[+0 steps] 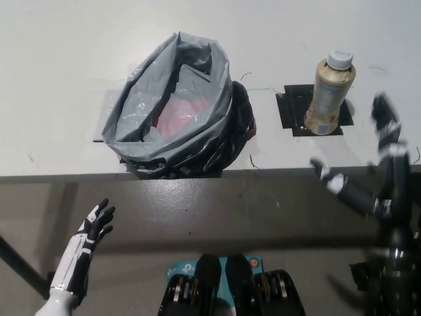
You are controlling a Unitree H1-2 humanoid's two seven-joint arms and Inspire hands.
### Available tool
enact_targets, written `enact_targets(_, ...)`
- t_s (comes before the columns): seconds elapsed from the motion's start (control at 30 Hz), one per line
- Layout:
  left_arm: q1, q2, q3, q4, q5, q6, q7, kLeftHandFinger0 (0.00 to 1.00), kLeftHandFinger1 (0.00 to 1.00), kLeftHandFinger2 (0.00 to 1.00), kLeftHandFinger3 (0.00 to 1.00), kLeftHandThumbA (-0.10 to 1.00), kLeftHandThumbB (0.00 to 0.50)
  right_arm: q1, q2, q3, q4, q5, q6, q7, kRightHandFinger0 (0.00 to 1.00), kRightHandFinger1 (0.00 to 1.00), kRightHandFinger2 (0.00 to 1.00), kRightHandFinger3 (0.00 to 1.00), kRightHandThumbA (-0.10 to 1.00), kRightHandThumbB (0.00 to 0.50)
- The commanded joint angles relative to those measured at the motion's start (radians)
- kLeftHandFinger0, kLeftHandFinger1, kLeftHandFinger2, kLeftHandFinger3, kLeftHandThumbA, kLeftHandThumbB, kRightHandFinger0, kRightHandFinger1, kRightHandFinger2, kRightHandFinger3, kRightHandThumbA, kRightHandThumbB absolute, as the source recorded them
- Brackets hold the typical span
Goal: Use the right hand to pick up a bottle of protein shake and place it into a plastic bag on the left side
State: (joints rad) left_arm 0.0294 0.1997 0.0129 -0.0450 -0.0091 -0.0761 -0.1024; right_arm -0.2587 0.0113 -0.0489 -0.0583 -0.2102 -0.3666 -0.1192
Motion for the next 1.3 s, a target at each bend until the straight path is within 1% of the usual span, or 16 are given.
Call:
enact_targets(0.0, 0.023, -0.001, 0.012, -0.033, -0.008, -0.071, 0.003, 1.0, 1.0, 1.0, 1.0, 1.0, 0.214, -0.105, 0.002, -0.022, 0.027, -0.061, -0.006, -0.066, 1.0, 1.0, 1.0, 1.0, 0.98, 0.338)
enact_targets(0.03, 0.026, 0.0, 0.013, -0.04, -0.011, -0.06, 0.0, 1.0, 1.0, 1.0, 1.0, 1.0, 0.228, -0.123, 0.003, -0.025, 0.044, -0.057, -0.002, -0.07, 1.0, 1.0, 1.0, 1.0, 0.99, 0.353)
enact_targets(0.1, 0.025, 0.0, 0.012, -0.045, -0.005, -0.057, 0.001, 1.0, 1.0, 1.0, 1.0, 1.0, 0.214, -0.162, 0.006, -0.034, 0.083, -0.066, 0.012, -0.089, 1.0, 1.0, 1.0, 1.0, 1.0, 0.379)
enact_targets(0.13, 0.023, 0.001, 0.011, -0.047, -0.007, -0.05, -0.001, 1.0, 1.0, 1.0, 1.0, 1.0, 0.212, -0.178, 0.005, -0.037, 0.098, -0.069, 0.02, -0.095, 1.0, 1.0, 1.0, 1.0, 1.0, 0.372)
enact_targets(0.2, 0.022, 0.001, 0.011, -0.054, -0.015, -0.034, -0.006, 1.0, 1.0, 1.0, 1.0, 1.0, 0.225, -0.208, 0.005, -0.045, 0.13, -0.076, 0.049, -0.107, 1.0, 1.0, 1.0, 1.0, 1.0, 0.396)
enact_targets(0.27, 0.021, 0.003, 0.009, -0.057, -0.018, -0.031, -0.011, 1.0, 1.0, 1.0, 1.0, 1.0, 0.219, -0.235, 0.005, -0.051, 0.163, -0.084, 0.057, -0.123, 1.0, 1.0, 1.0, 1.0, 1.0, 0.393)
enact_targets(0.3, 0.022, 0.004, 0.008, -0.057, -0.017, -0.03, -0.012, 1.0, 1.0, 1.0, 1.0, 1.0, 0.222, -0.246, 0.003, -0.053, 0.177, -0.079, 0.065, -0.124, 1.0, 1.0, 1.0, 1.0, 1.0, 0.378)
enact_targets(0.33, 0.022, 0.004, 0.008, -0.057, -0.018, -0.031, -0.013, 1.0, 1.0, 1.0, 1.0, 1.0, 0.223, -0.269, -0.001, -0.058, 0.204, -0.072, 0.069, -0.128, 1.0, 1.0, 1.0, 1.0, 1.0, 0.349)
enact_targets(0.43, 0.021, 0.003, 0.006, -0.05, -0.024, -0.04, -0.017, 1.0, 1.0, 1.0, 1.0, 1.0, 0.234, -0.329, -0.015, -0.08, 0.299, -0.05, 0.059, -0.151, 1.0, 1.0, 1.0, 1.0, 1.0, 0.363)
enact_targets(0.63, 0.021, 0.011, 0.007, -0.053, -0.027, -0.038, -0.02, 1.0, 1.0, 1.0, 1.0, 1.0, 0.249, -0.412, -0.044, -0.117, 0.449, -0.029, 0.008, -0.199, 1.0, 1.0, 1.0, 1.0, 1.0, 0.356)
enact_targets(0.67, 0.022, 0.012, 0.008, -0.053, -0.032, -0.036, -0.022, 1.0, 1.0, 1.0, 1.0, 1.0, 0.253, -0.418, -0.047, -0.12, 0.462, -0.03, -0.002, -0.206, 1.0, 1.0, 1.0, 1.0, 1.0, 0.343)
enact_targets(0.8, 0.023, 0.015, 0.008, -0.058, -0.031, -0.031, -0.022, 1.0, 1.0, 1.0, 1.0, 1.0, 0.254, -0.436, -0.061, -0.128, 0.481, -0.031, -0.002, -0.227, 1.0, 1.0, 1.0, 1.0, 1.0, 0.373)
enact_targets(0.9, 0.027, 0.017, 0.006, -0.058, -0.028, -0.025, -0.023, 1.0, 1.0, 1.0, 1.0, 1.0, 0.277, -0.435, -0.063, -0.132, 0.473, -0.03, 0.01, -0.237, 1.0, 1.0, 1.0, 1.0, 1.0, 0.382)
enact_targets(1.07, 0.023, 0.014, -0.002, -0.048, -0.029, -0.033, -0.029, 1.0, 1.0, 1.0, 1.0, 1.0, 0.254, -0.431, -0.073, -0.132, 0.482, -0.028, 0.014, -0.241, 1.0, 1.0, 1.0, 1.0, 1.0, 0.39)
enact_targets(1.2, 0.023, 0.014, -0.005, -0.046, -0.026, -0.033, -0.03, 1.0, 1.0, 1.0, 1.0, 1.0, 0.267, -0.445, -0.074, -0.123, 0.515, -0.044, 0.024, -0.259, 1.0, 1.0, 1.0, 1.0, 1.0, 0.39)
enact_targets(1.27, 0.022, 0.013, -0.006, -0.046, -0.032, -0.031, -0.036, 1.0, 1.0, 1.0, 1.0, 1.0, 0.267, -0.452, -0.076, -0.114, 0.534, -0.056, 0.037, -0.265, 1.0, 1.0, 1.0, 1.0, 1.0, 0.414)
